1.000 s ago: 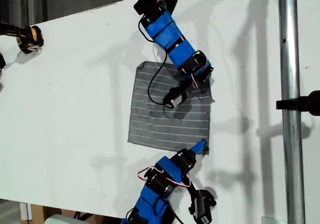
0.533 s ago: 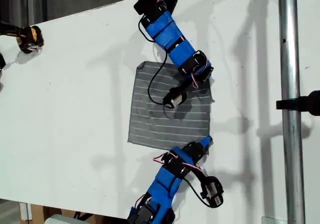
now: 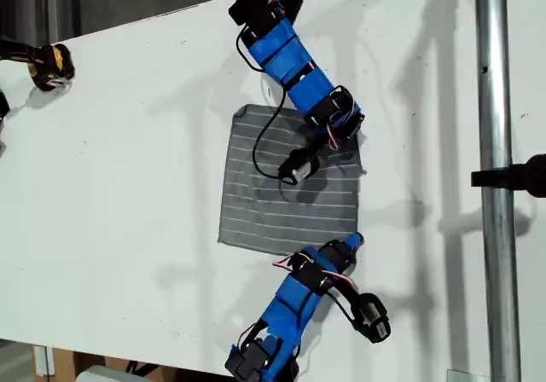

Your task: Grasp corners of a towel and fold twice.

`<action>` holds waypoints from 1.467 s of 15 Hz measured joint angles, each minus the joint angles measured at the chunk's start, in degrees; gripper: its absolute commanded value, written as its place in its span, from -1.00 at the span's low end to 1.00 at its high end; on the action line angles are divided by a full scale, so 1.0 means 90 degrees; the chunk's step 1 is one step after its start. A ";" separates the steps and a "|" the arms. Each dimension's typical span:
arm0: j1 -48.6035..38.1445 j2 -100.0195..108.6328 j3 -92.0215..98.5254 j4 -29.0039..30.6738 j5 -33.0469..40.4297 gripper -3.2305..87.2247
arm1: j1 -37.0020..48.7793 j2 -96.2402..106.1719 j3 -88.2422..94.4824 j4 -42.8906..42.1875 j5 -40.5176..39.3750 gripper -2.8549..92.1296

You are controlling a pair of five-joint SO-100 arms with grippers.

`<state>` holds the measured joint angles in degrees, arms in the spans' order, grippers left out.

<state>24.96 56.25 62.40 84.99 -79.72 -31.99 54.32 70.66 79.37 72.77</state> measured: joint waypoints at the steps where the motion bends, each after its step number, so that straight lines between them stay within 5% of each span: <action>1: 0.0000 -0.0088 0.0049 0.0000 0.0000 -0.31 | 0.0000 -0.0010 0.0000 0.0000 0.0000 -0.94; 7: -0.0225 -0.0166 0.0703 -0.0674 -0.0107 -0.46 | -0.0039 -0.0020 0.0000 0.0000 0.0020 -0.94; 11: -0.0303 -0.0146 0.0830 -0.0908 -0.0166 -0.99 | -0.0059 -0.0059 -0.0039 0.0000 0.0039 -0.94; 16: -0.0342 0.0039 0.0850 -0.0947 -0.0088 -0.99 | -0.0137 0.0020 -0.0059 -0.0029 0.0039 -0.94; 22: 0.0215 0.1396 0.0859 -0.0811 0.1064 -0.99 | -0.0498 0.0674 -0.0439 0.0107 -0.0508 -0.94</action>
<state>26.89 68.82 70.14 77.70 -70.14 -36.47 60.38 66.71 80.33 68.20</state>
